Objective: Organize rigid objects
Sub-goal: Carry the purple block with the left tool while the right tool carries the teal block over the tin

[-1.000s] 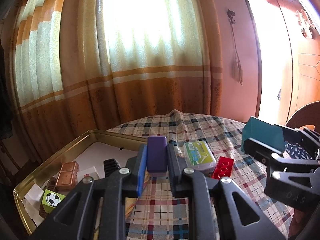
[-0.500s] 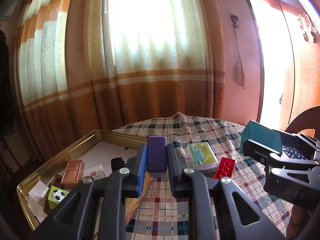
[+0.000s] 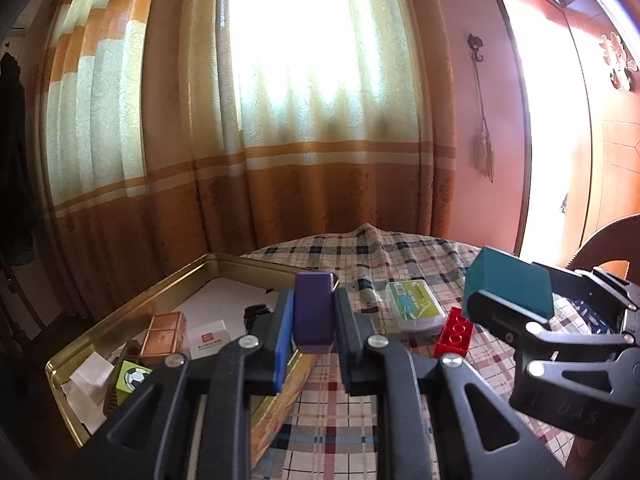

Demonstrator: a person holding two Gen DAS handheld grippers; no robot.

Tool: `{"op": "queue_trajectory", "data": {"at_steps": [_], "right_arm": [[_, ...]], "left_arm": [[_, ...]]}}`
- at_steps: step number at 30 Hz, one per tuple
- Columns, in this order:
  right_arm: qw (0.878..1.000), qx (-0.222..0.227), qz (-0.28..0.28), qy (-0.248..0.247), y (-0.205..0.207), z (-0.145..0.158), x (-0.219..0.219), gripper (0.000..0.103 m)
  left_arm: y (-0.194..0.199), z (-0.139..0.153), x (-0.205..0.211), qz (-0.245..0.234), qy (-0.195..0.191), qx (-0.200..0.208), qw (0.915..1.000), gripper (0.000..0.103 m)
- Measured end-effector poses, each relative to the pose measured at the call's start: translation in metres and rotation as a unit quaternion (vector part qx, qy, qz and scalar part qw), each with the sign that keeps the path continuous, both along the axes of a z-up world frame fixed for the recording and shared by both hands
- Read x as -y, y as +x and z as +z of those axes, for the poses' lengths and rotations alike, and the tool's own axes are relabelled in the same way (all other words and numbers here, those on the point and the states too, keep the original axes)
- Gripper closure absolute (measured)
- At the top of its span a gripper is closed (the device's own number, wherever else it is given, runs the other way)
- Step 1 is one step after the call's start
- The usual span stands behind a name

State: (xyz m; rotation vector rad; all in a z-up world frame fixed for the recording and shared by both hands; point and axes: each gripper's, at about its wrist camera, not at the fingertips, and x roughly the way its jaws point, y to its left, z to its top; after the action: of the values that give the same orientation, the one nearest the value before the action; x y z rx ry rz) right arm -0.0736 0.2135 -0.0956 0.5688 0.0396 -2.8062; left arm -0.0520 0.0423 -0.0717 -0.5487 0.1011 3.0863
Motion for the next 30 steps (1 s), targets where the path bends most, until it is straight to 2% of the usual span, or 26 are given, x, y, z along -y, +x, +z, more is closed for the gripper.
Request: {"op": "queue_trajectory", "data": {"at_steps": [22,30], "right_arm": [[0.999,-0.001,0.043,0.005,0.021,0.000,0.035,0.028],[0.999,-0.002,0.040,0.004,0.021,0.000,0.036,0.028]], "left_arm": [[0.014,-0.001,0.028,0.012,0.016,0.005,0.9998,0.085],[0.018,0.000,0.035,0.013,0.023,0.003,0.9997,0.085]]}}
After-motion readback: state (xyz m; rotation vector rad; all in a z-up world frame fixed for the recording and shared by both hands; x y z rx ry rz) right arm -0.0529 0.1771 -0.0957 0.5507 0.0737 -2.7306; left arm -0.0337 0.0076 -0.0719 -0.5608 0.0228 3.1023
